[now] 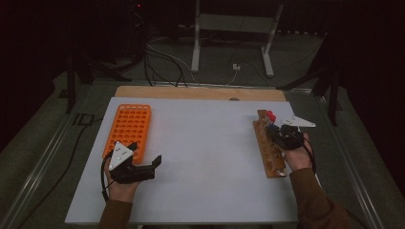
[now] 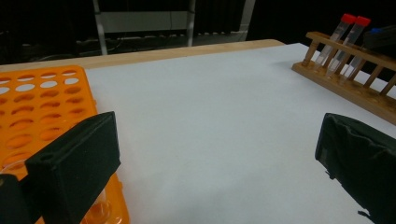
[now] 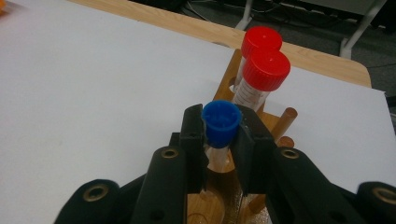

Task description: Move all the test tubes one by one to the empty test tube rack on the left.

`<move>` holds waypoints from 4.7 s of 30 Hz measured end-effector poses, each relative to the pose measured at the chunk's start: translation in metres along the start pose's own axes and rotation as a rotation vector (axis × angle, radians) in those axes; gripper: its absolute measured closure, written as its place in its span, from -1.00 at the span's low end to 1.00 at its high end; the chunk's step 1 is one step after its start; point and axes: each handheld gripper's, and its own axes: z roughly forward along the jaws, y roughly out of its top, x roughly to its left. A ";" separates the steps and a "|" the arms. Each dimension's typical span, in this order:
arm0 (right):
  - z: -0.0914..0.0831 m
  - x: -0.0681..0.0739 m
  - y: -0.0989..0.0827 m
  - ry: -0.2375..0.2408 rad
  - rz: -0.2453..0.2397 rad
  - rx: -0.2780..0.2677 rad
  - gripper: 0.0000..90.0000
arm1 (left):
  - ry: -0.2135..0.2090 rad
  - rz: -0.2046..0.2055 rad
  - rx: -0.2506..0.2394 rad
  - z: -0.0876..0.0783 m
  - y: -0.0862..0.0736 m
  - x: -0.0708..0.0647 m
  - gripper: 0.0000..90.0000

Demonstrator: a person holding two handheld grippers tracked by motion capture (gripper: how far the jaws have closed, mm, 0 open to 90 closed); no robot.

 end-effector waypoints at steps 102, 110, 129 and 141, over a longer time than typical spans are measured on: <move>-0.035 0.109 0.000 0.392 -0.049 -0.114 0.70 | -0.307 0.252 0.085 0.122 0.028 -0.152 -0.16; -0.033 0.109 0.000 0.431 -0.022 -0.108 0.70 | -0.328 0.268 0.088 0.131 0.026 -0.161 0.40; -0.037 0.108 0.001 0.440 -0.030 -0.129 0.30 | -0.341 0.272 0.089 0.132 0.025 -0.157 0.72; -0.039 0.094 -0.002 0.331 -0.031 -0.127 -0.55 | -0.280 0.212 0.077 0.105 0.023 -0.122 0.72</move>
